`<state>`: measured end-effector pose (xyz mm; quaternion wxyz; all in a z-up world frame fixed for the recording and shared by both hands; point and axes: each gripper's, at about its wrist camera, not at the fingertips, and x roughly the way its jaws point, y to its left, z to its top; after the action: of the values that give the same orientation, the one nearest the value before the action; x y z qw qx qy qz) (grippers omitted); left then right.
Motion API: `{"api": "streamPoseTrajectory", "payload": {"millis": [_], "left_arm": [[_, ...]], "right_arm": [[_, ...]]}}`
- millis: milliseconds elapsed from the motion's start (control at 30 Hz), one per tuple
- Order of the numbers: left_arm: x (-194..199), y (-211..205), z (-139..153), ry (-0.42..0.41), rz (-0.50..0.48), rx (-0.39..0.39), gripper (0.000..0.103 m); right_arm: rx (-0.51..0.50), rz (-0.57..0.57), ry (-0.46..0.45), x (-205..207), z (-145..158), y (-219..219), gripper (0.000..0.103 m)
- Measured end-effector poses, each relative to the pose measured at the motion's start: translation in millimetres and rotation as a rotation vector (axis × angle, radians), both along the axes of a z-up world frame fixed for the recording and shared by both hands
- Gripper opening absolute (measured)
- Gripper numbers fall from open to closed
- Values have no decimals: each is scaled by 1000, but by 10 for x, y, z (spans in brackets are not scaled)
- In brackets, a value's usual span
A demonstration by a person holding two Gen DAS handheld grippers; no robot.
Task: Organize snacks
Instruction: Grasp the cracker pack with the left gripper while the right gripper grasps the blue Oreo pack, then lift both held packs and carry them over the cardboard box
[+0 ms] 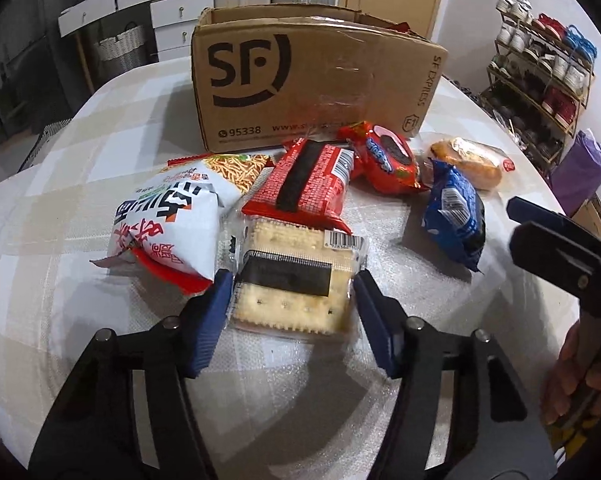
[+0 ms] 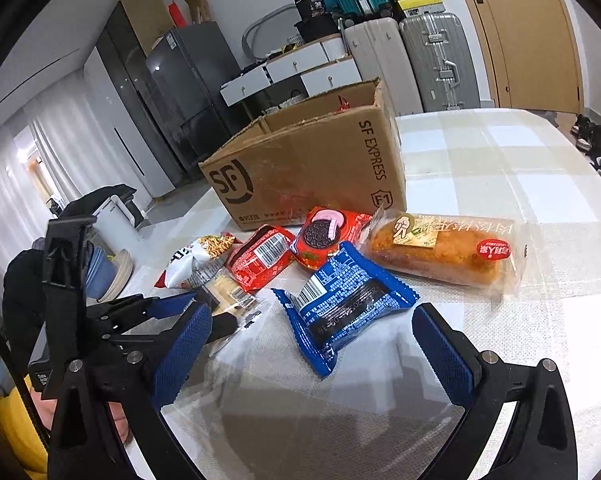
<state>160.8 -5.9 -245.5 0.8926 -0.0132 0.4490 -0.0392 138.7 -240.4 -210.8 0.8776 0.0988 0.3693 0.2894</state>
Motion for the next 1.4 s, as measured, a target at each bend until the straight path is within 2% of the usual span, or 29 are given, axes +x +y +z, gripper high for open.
{"api": "streamPoseTrajectory", "payload": {"millis": [200,267,567,600,667,733,800,867,900,1067,1400], "left_arm": [[-127,146,47,2,10,-34,58],[-180,181,84,-5,13,-37,58],[-418,359,319,-53,41,-56,58],[-440,372,343,-57,44,-57,58],[-494,401,397,-68,46,-62,58],[-549,446,459,-84,51,-76,58],[-608,478,517,-97,56,-77,58],[-660,497,565,-107,55,-79,58],[-681,498,587,-109,52,-82,58],[-782,584,719,-128,66,-108,58],[-1018,608,911,-164,73,-114,58]], "right_arm": [[-62,25,-11,12,7,137,102],[-111,24,-17,55,2,195,102],[-229,26,65,385,-121,398,101],[-258,25,79,413,-143,433,99],[-299,22,91,442,-176,484,87],[-300,32,82,443,-157,495,75],[-309,39,79,442,-159,505,73],[-334,49,58,414,-150,546,64],[-340,52,52,400,-151,553,63],[-277,55,85,378,-119,481,52],[-98,31,114,237,18,210,50]]}}
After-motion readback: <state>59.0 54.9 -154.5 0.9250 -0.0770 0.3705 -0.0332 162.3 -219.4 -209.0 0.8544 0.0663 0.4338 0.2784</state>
